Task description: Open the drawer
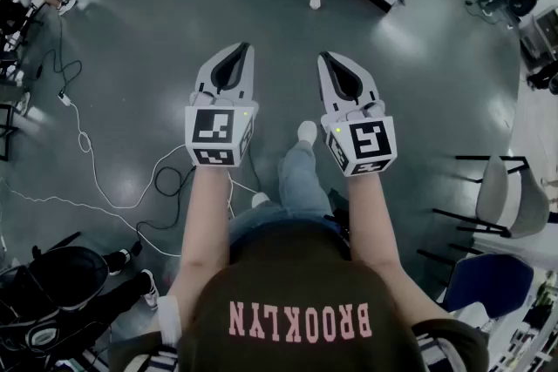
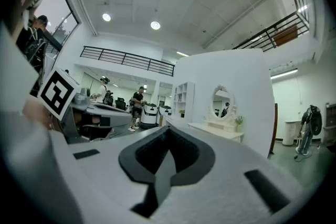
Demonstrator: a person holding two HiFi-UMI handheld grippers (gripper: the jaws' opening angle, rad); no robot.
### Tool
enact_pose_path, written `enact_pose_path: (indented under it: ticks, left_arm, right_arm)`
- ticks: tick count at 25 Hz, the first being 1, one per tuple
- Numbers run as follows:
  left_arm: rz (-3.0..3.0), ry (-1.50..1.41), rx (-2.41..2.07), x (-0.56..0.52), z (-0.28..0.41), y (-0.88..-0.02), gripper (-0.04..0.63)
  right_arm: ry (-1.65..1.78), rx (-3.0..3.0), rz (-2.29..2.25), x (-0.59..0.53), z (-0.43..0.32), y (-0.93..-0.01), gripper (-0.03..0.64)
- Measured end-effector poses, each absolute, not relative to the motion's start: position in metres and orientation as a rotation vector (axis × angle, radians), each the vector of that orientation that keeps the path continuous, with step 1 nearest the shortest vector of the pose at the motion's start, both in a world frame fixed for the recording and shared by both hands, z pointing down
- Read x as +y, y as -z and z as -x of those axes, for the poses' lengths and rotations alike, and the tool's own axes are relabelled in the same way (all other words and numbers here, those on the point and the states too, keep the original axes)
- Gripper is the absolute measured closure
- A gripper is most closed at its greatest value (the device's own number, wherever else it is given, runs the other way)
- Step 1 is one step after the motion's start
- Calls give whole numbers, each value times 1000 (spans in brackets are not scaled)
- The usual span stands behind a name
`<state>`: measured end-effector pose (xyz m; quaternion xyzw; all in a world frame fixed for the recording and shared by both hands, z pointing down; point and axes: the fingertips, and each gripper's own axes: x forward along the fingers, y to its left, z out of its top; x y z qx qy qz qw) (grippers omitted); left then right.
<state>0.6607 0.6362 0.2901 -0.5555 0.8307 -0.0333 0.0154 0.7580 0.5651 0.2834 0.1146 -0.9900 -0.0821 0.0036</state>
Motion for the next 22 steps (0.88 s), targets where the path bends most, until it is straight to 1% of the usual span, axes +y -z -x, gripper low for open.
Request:
enact_pose_path:
  ticks: [5,10,14,22]
  left_arm:
    - [1725,118,2581,607,-654,-289,589]
    - [1727,139,2619,569,-631,-303,589]
    - [1749,197,2619,526,-610,-313,589]
    - [1791,207,2606,422,-569,-319,589]
  right_arm:
    - [223,-3125,-354,534,-747,-282,620]
    - [181,-3116,-318,497,-721,-296,620]
    - [158,-3100,-326,456,-700,-305,620]
    - [110,-3092,-316,352,-654,-312,620]
